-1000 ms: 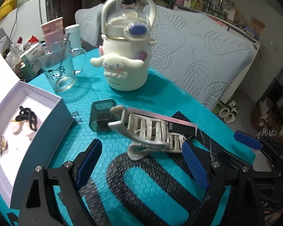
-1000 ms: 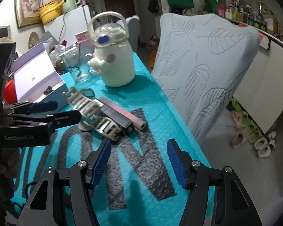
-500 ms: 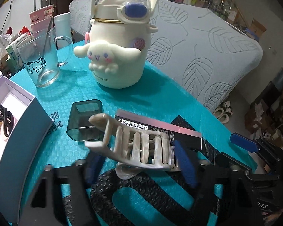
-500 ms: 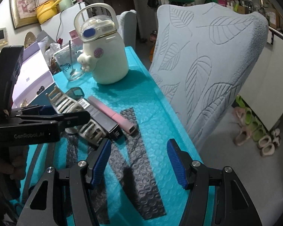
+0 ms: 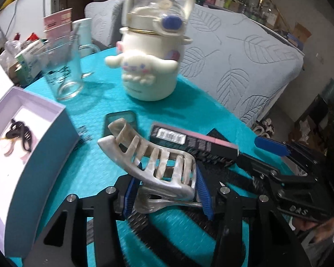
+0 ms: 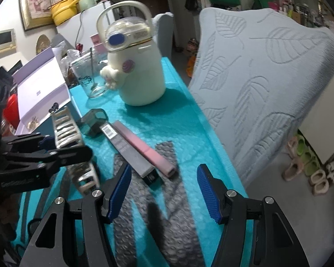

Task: Organize rigid objects
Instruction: 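Grasp the black boxed product with the right tool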

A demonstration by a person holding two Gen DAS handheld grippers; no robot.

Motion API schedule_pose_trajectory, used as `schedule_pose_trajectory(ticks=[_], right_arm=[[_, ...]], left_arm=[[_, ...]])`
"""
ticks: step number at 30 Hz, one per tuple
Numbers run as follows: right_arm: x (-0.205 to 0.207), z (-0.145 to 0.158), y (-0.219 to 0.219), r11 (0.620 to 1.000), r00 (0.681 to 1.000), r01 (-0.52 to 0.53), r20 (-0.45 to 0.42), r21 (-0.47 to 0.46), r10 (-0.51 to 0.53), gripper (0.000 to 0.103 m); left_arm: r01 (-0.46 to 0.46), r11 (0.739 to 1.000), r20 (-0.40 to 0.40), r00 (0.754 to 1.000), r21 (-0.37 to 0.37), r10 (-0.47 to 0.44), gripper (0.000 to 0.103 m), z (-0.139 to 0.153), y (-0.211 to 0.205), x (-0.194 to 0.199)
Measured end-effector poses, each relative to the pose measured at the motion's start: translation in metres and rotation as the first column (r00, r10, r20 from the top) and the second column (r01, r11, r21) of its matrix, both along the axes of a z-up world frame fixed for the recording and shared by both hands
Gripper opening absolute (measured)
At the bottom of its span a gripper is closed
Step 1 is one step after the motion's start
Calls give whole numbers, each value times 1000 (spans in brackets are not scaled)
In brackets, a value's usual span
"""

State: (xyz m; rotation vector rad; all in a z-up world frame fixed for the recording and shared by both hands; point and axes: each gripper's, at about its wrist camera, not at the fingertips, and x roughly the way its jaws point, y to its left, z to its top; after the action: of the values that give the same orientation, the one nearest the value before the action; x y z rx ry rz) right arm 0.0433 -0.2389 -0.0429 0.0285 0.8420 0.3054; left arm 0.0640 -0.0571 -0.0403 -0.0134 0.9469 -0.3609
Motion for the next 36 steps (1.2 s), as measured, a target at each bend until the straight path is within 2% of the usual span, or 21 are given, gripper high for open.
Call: schedule_pose_trajectory(ticks=[5, 7, 11, 16, 19, 23, 34, 35, 36], right_arm=[[10, -5, 19, 999, 998, -54, -12, -5, 54, 61], [13, -8, 26, 997, 997, -78, -17, -16, 78, 56], [18, -10, 38, 993, 995, -99, -8, -71, 98, 54], [19, -11, 49, 985, 990, -144, -21, -90, 143, 37], [16, -16, 61, 975, 980, -196, -51, -102, 192, 30], [15, -21, 77, 962, 972, -233, -57, -139, 227, 30], [28, -22, 89, 967, 975, -220, -65, -132, 213, 31], [28, -22, 89, 967, 975, -218, -65, -135, 211, 30], [28, -22, 90, 967, 977, -213, -64, -140, 206, 23]], left_arm=[[-39, 999, 1, 999, 5, 39, 48, 2, 17, -9], [-59, 998, -2, 998, 0, 59, 48, 3, 26, -13], [-89, 996, -7, 996, -2, 89, 48, 3, 41, -18], [-116, 993, -21, 993, -11, 115, 48, -1, 54, -20], [-119, 993, -27, 993, -15, 119, 48, -3, 59, -20], [-114, 993, -32, 993, -14, 113, 48, -8, 62, -20], [-59, 998, 4, 998, -24, 59, 51, -13, 61, -19], [-56, 998, -3, 998, -27, 56, 52, -15, 61, -19], [-55, 998, -8, 998, -35, 54, 52, -16, 61, -18]])
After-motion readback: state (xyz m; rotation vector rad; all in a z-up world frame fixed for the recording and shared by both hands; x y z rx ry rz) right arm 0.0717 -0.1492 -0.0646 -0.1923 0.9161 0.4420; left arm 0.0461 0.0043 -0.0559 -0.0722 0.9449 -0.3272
